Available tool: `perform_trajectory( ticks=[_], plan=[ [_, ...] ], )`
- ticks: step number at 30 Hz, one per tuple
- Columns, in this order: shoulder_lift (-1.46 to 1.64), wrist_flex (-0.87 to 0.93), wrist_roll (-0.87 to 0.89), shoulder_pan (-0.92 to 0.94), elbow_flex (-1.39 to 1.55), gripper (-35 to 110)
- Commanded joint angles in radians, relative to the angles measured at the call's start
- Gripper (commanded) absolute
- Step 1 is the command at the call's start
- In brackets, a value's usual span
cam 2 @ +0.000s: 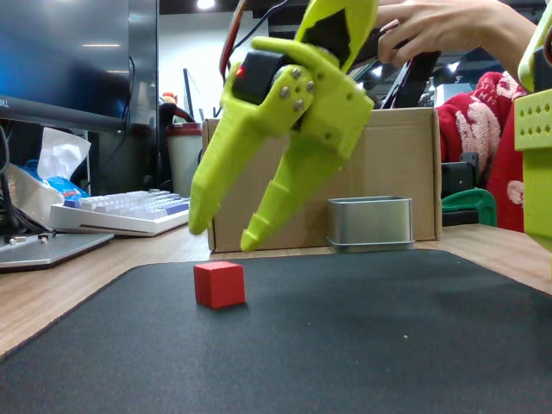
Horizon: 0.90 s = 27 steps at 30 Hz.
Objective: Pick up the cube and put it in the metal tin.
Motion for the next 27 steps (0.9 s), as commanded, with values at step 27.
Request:
perform_trajectory(
  ticks=[27],
  plan=[
    [-0.314,-0.017,-0.103,0.081,-0.186,5]
  ],
)
